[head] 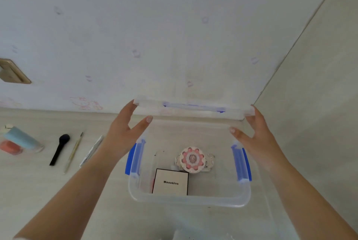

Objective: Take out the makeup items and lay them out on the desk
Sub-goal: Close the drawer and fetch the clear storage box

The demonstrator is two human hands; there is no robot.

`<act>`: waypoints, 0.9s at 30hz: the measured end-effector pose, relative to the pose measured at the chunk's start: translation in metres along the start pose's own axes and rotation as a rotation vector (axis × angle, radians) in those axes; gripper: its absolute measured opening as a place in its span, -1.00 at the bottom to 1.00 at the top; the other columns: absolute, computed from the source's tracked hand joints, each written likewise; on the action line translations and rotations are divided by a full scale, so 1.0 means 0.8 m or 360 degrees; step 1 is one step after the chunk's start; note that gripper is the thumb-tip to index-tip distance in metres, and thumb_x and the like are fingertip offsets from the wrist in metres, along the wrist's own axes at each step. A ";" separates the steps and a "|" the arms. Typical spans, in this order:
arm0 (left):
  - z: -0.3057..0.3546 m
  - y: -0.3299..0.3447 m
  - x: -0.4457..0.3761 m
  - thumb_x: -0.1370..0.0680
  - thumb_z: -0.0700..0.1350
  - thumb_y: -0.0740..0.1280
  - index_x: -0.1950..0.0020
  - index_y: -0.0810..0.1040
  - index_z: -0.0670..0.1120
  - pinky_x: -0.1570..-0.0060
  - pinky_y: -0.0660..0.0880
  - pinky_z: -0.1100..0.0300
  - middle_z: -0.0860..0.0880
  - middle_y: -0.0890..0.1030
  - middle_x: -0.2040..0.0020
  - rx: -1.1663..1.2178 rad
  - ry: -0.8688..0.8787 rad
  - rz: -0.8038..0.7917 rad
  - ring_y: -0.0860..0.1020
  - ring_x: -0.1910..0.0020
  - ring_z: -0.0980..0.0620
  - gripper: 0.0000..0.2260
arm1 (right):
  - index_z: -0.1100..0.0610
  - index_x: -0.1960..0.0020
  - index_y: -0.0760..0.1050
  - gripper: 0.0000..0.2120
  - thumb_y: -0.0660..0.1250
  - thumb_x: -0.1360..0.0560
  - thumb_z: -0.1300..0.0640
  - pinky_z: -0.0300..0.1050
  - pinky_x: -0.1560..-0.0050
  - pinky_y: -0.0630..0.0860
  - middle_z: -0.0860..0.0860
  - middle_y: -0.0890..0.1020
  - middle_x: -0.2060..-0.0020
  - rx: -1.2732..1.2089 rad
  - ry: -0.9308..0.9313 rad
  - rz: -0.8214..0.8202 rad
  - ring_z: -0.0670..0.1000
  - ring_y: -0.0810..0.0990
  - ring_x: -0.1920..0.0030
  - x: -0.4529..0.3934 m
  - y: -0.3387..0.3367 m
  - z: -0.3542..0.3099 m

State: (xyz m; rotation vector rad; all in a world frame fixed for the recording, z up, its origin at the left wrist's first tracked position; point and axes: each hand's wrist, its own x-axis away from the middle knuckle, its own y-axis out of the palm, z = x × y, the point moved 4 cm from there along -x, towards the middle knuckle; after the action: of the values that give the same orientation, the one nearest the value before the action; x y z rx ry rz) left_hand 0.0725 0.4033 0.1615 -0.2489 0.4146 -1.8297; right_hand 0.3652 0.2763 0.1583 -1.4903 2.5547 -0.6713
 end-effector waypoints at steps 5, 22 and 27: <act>-0.001 0.019 -0.041 -0.53 -0.28 0.29 -0.19 0.31 0.32 -0.22 0.31 0.46 0.58 0.46 0.04 -0.0002 -0.0129 -0.0055 0.41 -0.05 0.58 -0.50 | -0.11 -0.51 0.00 -0.23 0.39 -0.47 0.09 -0.36 -0.09 0.36 -0.12 0.25 -0.47 0.0025 0.0028 -0.0010 -0.15 0.31 -0.34 -0.045 0.009 -0.007; -0.063 0.052 -0.104 -0.50 0.29 0.17 -0.45 0.29 -0.04 -0.28 0.36 -0.04 -0.08 0.49 -0.33 -0.0246 -0.0818 -0.0319 0.46 -0.28 -0.10 -0.38 | -0.07 -0.53 -0.06 -0.24 0.26 -0.49 -0.19 0.00 -0.37 0.24 0.05 0.21 -0.50 0.0240 0.0599 -0.0342 0.07 0.26 -0.45 -0.111 0.046 0.041; -0.079 0.052 -0.110 -0.47 0.28 0.24 -0.44 0.30 -0.01 -0.08 0.39 0.11 -0.05 0.52 -0.30 -0.0328 -0.0789 -0.0384 0.51 -0.14 -0.02 -0.37 | -0.07 -0.54 -0.07 -0.23 0.26 -0.49 -0.20 0.02 -0.38 0.23 0.03 0.20 -0.50 0.0277 0.0617 -0.0386 0.08 0.26 -0.45 -0.119 0.048 0.041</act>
State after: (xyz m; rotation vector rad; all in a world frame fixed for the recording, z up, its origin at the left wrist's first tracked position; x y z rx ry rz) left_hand 0.1115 0.4865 0.0905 -0.9056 0.2280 -1.8775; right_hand 0.3931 0.3632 0.1006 -1.7715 2.5018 -1.2956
